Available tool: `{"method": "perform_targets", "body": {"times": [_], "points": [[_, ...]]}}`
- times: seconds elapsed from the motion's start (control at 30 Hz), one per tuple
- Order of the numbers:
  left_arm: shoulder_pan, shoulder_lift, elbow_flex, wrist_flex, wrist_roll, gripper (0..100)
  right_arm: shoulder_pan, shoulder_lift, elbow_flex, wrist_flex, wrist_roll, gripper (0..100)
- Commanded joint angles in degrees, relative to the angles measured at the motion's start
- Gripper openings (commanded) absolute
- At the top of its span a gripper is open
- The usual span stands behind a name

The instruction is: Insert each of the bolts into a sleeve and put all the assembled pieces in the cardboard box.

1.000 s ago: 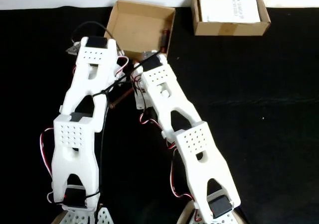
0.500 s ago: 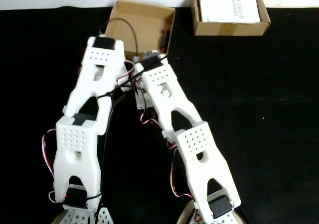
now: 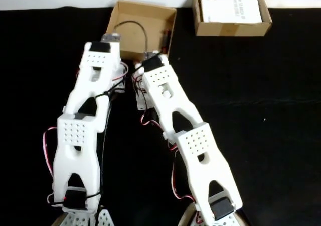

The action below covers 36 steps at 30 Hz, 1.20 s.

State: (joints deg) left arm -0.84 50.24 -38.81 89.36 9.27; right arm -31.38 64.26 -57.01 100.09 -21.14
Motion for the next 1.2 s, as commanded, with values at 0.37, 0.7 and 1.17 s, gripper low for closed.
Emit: {"method": "perform_targets", "body": {"times": [0.37, 0.7, 1.17], "points": [[-1.7, -0.4, -4.3, -0.3, 0.5, 16, 2.0, 2.2, 1.4, 0.4, -0.3, 0.8], [-2.1, -0.3, -4.2, -0.4, -15.0, 2, 2.0, 2.2, 1.4, 0.4, -0.3, 0.8], [-8.7, -0.5, -16.0, 8.8, -67.2, 1, 2.0, 2.2, 1.4, 0.5, -0.3, 0.8]]}}
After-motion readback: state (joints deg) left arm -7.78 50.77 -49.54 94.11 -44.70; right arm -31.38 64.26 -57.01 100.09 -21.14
